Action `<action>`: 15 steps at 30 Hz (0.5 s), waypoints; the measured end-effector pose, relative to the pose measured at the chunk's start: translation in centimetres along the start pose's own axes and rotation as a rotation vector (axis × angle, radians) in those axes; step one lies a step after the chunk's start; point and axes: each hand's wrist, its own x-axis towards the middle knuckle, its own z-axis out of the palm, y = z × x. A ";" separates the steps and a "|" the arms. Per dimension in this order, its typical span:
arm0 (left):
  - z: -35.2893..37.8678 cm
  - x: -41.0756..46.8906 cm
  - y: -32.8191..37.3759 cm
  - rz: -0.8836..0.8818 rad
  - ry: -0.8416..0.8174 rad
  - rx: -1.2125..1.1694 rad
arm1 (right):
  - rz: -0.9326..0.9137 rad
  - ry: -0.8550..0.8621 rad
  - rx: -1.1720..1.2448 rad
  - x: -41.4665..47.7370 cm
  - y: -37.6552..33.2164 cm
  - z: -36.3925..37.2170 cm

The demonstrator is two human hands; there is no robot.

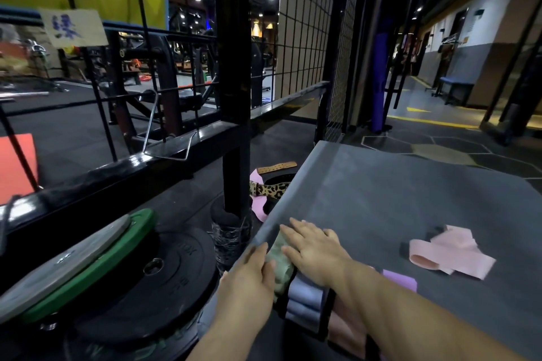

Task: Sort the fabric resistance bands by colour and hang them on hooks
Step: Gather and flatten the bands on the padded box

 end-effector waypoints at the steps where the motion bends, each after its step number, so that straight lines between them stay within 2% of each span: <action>1: -0.1 0.0 0.4 0.004 0.011 0.036 | 0.002 0.007 0.001 -0.1 0.1 -0.3; 8: 0.8 -0.6 4.2 0.105 0.045 0.228 | 0.060 0.072 0.027 -3.0 2.9 -2.0; 15: 5.0 -2.1 9.9 0.290 -0.045 0.221 | 0.241 0.090 0.000 -10.0 10.1 -2.0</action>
